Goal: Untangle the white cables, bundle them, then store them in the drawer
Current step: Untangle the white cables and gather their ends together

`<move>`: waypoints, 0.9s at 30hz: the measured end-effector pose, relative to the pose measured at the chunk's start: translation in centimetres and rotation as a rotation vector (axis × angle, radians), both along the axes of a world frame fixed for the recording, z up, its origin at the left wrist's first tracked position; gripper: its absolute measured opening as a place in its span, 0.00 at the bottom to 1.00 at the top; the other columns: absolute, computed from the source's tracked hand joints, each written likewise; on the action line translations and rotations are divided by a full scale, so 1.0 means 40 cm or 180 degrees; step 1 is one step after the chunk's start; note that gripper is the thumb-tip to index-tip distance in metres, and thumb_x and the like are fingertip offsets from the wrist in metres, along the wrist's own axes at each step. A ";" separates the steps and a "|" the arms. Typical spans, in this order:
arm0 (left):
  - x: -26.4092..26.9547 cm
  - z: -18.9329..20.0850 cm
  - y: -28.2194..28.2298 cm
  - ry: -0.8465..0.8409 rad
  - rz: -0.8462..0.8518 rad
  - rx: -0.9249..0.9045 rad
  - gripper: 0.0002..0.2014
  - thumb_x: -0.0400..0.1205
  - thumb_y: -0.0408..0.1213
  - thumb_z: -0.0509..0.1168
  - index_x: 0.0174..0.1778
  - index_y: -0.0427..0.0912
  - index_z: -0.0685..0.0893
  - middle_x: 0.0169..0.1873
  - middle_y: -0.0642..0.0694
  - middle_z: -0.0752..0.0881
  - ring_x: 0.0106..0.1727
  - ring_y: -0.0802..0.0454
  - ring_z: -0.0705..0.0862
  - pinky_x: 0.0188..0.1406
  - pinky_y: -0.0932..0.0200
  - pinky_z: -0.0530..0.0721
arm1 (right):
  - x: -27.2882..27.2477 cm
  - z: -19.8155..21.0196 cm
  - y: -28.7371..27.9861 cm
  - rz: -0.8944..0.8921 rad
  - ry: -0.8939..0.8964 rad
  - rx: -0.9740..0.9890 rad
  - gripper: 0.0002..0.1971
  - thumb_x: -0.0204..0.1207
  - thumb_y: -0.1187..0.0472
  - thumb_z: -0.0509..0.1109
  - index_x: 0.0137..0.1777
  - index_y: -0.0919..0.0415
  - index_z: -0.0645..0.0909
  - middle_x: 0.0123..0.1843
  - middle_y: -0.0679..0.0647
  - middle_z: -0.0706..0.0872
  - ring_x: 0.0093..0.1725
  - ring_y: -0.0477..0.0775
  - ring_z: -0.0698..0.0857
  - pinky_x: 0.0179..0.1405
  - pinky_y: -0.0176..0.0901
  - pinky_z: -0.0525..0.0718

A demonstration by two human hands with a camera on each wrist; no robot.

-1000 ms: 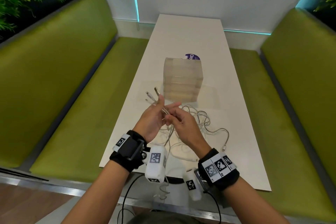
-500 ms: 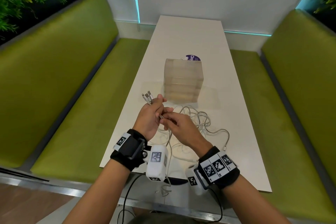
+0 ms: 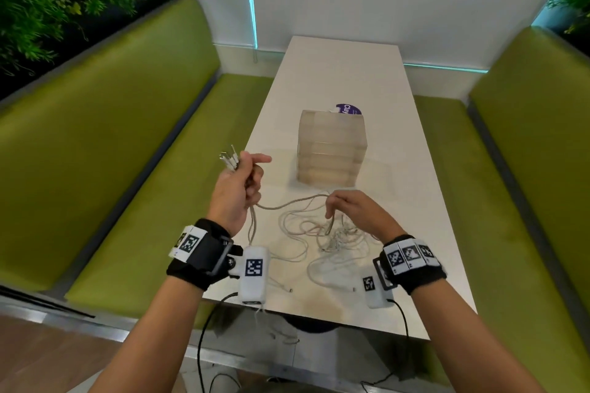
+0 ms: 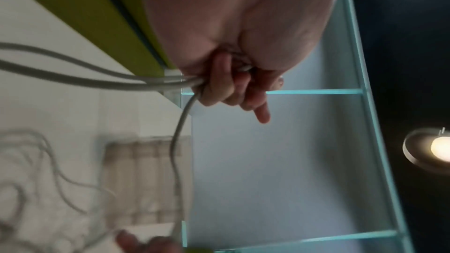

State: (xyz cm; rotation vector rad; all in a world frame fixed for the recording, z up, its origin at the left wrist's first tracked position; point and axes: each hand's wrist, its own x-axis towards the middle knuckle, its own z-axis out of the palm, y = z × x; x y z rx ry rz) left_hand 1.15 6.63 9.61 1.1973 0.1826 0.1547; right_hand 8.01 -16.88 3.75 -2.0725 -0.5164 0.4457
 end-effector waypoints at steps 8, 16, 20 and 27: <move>-0.019 -0.074 -0.139 0.0491 -0.0687 0.1223 0.17 0.88 0.47 0.54 0.52 0.41 0.84 0.36 0.52 0.82 0.32 0.61 0.73 0.24 0.68 0.64 | -0.063 0.079 0.108 -0.0496 -0.0100 0.1250 0.14 0.82 0.59 0.65 0.39 0.65 0.85 0.27 0.58 0.83 0.28 0.49 0.79 0.32 0.37 0.76; -0.004 -0.072 -0.166 0.0146 -0.0063 0.0307 0.15 0.88 0.45 0.55 0.53 0.47 0.87 0.44 0.56 0.87 0.32 0.64 0.72 0.23 0.72 0.65 | -0.043 0.085 0.078 -0.0035 -0.0058 0.0777 0.08 0.81 0.59 0.67 0.41 0.56 0.84 0.33 0.41 0.84 0.35 0.40 0.80 0.40 0.33 0.76; 0.018 -0.010 -0.112 -0.0094 0.0013 -0.0895 0.16 0.89 0.45 0.49 0.39 0.46 0.75 0.31 0.52 0.87 0.24 0.62 0.71 0.13 0.71 0.59 | -0.017 0.007 0.042 0.0316 -0.0267 -0.0293 0.10 0.81 0.61 0.64 0.40 0.57 0.83 0.36 0.45 0.83 0.37 0.42 0.80 0.43 0.36 0.76; 0.044 0.003 -0.005 -0.0130 0.0468 -0.0474 0.18 0.89 0.49 0.50 0.39 0.44 0.76 0.18 0.56 0.65 0.19 0.62 0.58 0.14 0.68 0.54 | 0.029 -0.060 -0.027 -0.0631 -0.0233 0.0040 0.14 0.83 0.62 0.61 0.36 0.57 0.82 0.35 0.52 0.84 0.37 0.46 0.81 0.43 0.40 0.75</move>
